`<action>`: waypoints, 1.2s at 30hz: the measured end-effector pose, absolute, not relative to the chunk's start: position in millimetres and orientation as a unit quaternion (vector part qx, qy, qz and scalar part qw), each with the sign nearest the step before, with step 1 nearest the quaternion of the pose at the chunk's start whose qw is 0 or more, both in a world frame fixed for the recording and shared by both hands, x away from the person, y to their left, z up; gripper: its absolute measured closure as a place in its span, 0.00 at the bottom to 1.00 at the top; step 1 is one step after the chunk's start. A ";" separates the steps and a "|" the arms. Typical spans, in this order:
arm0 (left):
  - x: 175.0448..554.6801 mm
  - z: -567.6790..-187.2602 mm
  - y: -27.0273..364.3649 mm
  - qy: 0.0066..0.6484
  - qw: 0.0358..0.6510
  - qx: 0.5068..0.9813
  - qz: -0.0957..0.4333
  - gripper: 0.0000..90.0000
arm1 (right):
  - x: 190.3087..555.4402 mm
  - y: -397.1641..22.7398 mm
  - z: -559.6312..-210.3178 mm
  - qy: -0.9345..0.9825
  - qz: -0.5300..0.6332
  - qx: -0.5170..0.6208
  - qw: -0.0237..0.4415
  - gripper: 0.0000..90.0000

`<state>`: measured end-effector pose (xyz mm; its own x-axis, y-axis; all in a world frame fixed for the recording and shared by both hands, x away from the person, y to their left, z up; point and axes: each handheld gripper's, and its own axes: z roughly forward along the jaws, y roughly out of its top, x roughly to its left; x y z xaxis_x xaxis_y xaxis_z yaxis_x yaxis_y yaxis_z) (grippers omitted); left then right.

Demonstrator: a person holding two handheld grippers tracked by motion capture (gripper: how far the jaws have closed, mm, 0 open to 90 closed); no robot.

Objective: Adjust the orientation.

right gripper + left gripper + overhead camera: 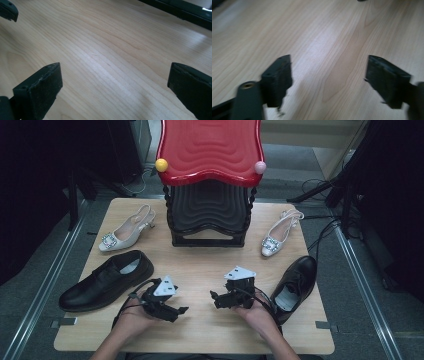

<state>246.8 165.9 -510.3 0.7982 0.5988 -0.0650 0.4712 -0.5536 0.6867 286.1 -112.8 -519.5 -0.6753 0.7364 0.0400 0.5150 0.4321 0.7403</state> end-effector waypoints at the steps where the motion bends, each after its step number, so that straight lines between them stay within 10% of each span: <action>1: 246.8 -510.3 165.9 0.305 0.361 0.877 0.088 0.34 | 286.1 -112.8 -519.5 0.833 0.378 0.375 0.146 0.00; 18: 273.9 -503.6 164.0 0.347 0.363 0.865 0.018 0.42 | 268.1 -139.0 -505.6 0.837 0.419 0.337 0.102 0.31; 36: 311.3 -479.5 160.5 0.346 0.348 0.871 -0.012 0.51 | 262.2 -134.2 -499.9 0.841 0.421 0.332 0.075 0.38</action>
<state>311.3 160.5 -479.5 0.7604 0.5945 -0.2614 0.6110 -0.5183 0.5984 262.2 -134.2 -499.9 -0.7689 0.6208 0.1530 0.4942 0.4252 0.7583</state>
